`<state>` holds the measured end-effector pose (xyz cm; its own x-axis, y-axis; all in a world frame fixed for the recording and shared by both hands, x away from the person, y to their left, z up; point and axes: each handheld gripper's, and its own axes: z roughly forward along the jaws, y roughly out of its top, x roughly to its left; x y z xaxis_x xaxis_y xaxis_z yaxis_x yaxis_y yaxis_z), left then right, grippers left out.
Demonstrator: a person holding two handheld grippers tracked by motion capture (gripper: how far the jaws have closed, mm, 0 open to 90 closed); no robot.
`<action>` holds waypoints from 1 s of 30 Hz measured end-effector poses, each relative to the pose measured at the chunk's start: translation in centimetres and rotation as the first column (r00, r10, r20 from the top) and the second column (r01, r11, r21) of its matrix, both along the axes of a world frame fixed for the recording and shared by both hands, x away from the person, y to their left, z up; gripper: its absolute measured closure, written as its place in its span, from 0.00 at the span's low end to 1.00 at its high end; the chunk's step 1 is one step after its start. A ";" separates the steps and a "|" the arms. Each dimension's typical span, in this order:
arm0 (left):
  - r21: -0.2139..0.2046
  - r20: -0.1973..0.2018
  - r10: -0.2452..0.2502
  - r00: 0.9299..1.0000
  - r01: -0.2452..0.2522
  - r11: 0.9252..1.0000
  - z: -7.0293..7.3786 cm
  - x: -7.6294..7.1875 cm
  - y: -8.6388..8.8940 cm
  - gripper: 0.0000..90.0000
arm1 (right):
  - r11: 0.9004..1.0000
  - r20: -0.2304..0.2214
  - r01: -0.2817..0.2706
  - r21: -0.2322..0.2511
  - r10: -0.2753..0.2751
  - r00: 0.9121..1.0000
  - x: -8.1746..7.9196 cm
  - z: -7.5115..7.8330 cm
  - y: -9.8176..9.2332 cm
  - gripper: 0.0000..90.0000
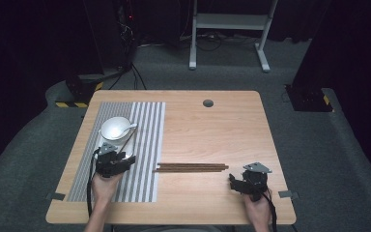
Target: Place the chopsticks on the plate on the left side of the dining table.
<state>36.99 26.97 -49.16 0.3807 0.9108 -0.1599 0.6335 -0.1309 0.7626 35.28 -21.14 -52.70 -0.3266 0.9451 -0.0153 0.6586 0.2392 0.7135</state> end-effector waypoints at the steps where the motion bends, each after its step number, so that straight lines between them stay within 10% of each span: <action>1: 0.000 -0.002 -0.002 1.000 0.002 1.000 0.0 0.0 0.0 0.52 | 1.000 0.000 0.000 0.000 0.000 1.000 0.0 0.0 0.0 0.17; 30: 0.035 0.003 -0.084 0.996 0.084 0.996 0.6 0.5 -2.8 0.51 | 1.000 -0.007 0.011 0.005 -0.011 1.000 0.0 0.0 0.0 0.15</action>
<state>37.49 24.14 -48.53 0.4570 0.8804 -0.1265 0.6154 -0.2103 0.7597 35.31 -21.16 -52.71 -0.3166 0.9485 -0.0083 0.6662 0.2286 0.7099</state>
